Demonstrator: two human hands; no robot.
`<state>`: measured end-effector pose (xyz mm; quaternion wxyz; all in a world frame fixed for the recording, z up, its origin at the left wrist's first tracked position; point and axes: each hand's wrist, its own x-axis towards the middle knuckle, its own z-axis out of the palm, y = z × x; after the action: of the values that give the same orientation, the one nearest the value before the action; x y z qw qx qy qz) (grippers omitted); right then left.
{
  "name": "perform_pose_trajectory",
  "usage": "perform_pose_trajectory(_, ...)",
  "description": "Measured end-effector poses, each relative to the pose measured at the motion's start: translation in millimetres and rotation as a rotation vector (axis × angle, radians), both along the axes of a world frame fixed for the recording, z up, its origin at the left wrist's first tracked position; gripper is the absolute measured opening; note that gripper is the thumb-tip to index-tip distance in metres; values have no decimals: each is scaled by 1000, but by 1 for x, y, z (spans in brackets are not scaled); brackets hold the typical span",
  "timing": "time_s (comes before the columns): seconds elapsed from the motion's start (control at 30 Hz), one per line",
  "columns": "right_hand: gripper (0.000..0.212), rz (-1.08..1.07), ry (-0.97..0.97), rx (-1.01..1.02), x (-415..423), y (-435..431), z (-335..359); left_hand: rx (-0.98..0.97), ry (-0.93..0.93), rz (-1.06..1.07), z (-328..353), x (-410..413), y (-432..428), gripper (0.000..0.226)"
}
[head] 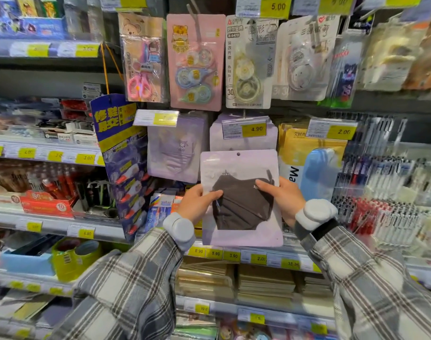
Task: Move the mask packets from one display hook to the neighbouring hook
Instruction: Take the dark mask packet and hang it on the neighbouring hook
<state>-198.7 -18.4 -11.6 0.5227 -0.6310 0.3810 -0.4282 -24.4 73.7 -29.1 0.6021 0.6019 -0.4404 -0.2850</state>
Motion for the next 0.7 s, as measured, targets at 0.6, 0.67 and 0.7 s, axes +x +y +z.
perform_pose_trajectory(0.6, 23, -32, -26, 11, -16, -8, 0, -109, -152, 198, 107, 7, -64, 45)
perform_pose_trajectory(0.67, 24, -30, -25, 12, -16, -7, 0, -82, -110, 159, 106, 3, -66, 45)
perform_pose_trajectory(0.7, 23, -31, -22, 12, -16, -6, 0, -82, -77, 148, 106, 1, -66, 45)
